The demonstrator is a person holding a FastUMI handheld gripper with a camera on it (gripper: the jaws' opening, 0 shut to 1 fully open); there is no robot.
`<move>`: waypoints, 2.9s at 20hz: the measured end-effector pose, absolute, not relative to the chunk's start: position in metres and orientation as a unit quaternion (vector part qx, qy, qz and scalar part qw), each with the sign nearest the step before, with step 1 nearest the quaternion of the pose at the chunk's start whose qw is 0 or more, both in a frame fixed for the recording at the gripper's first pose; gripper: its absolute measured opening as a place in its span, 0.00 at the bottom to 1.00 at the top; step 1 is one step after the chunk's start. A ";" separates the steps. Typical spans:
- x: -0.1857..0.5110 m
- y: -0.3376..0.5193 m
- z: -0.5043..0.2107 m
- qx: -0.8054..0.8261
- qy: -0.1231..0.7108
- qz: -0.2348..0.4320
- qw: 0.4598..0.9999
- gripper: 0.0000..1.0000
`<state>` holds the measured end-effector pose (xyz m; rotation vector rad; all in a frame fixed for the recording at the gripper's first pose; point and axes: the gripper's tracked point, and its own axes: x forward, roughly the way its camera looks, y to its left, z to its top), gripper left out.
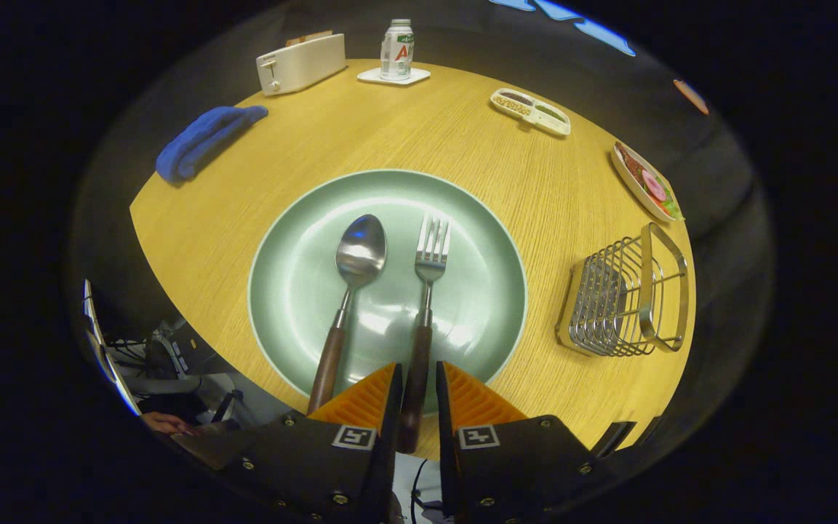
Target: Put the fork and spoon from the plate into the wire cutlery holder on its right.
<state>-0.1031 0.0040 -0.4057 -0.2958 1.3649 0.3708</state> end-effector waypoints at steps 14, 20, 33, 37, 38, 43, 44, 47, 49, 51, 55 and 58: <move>-0.095 -0.018 -0.387 -0.171 0.667 0.204 0.696 0.00; -0.089 -0.063 -0.341 -0.254 0.677 0.228 0.652 0.01; -0.071 -0.173 -0.258 -0.313 0.727 0.183 0.584 0.01; -0.065 -0.193 -0.266 -0.316 0.742 0.161 0.569 0.00; -0.064 -0.196 -0.270 -0.319 0.743 0.159 0.566 0.00; -0.054 -0.195 -0.282 -0.324 0.761 0.160 0.539 0.01; -0.051 -0.195 -0.283 -0.330 0.764 0.159 0.531 0.00; -0.042 -0.197 -0.286 -0.357 0.776 0.155 0.496 0.00; -0.037 -0.195 -0.292 -0.373 0.785 0.161 0.468 0.01; -0.031 -0.190 -0.301 -0.372 0.796 0.161 0.449 0.01; -0.020 -0.184 -0.316 -0.363 0.815 0.158 0.423 0.01; -0.014 -0.182 -0.320 -0.370 0.821 0.151 0.408 0.00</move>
